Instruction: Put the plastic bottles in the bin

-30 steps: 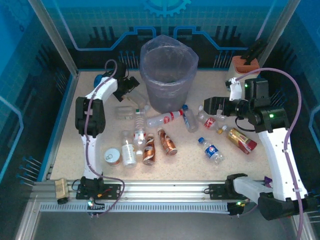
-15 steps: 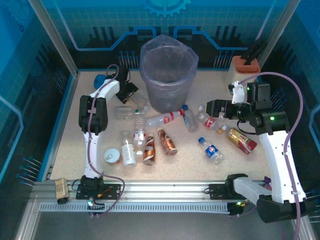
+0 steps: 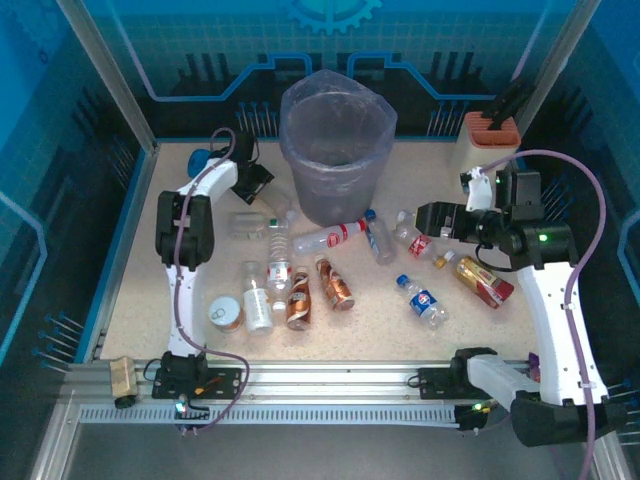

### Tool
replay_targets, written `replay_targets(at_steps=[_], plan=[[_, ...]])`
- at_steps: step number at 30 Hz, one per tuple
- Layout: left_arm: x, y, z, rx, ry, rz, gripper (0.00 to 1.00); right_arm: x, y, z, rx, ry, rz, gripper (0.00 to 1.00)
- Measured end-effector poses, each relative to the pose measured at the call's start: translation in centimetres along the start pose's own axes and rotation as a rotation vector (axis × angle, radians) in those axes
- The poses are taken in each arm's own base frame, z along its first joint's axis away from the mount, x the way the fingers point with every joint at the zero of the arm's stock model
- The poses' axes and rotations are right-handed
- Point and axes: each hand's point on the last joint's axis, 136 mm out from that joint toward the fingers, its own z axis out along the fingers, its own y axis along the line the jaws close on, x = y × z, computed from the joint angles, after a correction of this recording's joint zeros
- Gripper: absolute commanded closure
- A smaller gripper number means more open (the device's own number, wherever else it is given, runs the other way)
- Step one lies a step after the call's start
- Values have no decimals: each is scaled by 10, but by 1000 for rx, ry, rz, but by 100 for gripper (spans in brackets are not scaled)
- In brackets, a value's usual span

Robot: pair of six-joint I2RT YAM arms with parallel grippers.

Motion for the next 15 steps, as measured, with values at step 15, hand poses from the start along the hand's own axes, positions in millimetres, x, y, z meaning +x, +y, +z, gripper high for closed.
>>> replay_targets(at_steps=[15], plan=[[-23, -30, -190, 226, -314, 46, 58, 5, -14, 3, -4, 11, 70, 1]])
